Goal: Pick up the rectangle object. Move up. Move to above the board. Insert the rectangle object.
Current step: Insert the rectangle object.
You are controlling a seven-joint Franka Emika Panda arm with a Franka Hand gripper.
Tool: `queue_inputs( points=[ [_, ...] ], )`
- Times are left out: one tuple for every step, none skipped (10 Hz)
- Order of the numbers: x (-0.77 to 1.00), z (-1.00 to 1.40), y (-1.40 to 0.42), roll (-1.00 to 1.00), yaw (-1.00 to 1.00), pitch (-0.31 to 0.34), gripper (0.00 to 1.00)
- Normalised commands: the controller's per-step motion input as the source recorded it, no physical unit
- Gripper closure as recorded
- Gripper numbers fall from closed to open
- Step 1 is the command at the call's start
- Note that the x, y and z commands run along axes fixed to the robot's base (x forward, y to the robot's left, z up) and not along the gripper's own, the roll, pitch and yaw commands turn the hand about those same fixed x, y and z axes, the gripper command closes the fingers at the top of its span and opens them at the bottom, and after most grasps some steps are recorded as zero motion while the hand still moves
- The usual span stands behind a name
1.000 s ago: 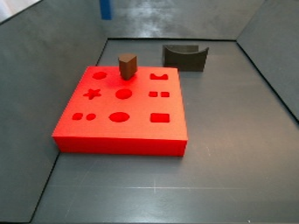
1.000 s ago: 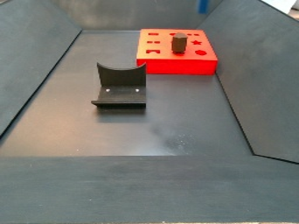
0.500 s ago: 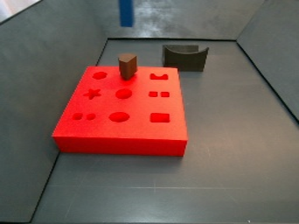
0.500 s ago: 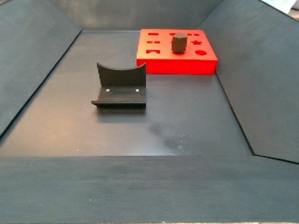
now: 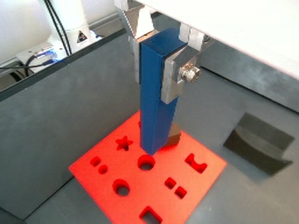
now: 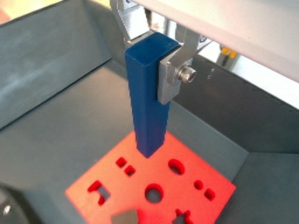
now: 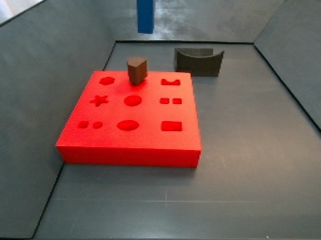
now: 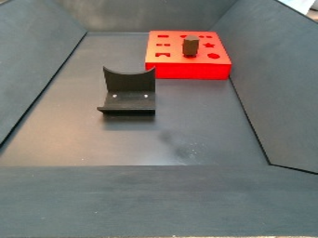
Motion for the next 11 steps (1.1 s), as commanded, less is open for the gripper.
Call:
queue_inputs(
  points=[
    [0.08, -0.04, -0.3, 0.05, -0.84, -0.026, 1.0],
    [0.05, -0.04, -0.21, 0.05, -0.89, 0.0, 1.0],
    [0.11, -0.07, -0.16, 0.06, -0.85, 0.0, 1.0],
    [0.17, -0.11, -0.12, 0.09, -0.79, 0.0, 1.0],
    [0.29, -0.13, -0.14, 0.11, -0.66, 0.0, 1.0],
    [0.38, -0.15, -0.15, 0.13, -0.54, 0.03, 1.0],
    [0.37, -0.17, -0.15, 0.14, -0.54, 0.036, 1.0],
    [0.36, -0.2, -0.13, 0.16, -0.54, 0.043, 1.0],
    [0.33, -0.22, -0.08, 0.16, -0.6, 0.02, 1.0],
    [0.18, -0.2, 0.0, 0.11, -0.81, 0.0, 1.0],
    [0.0, -0.2, 0.0, 0.05, -1.0, -0.004, 1.0]
  ],
)
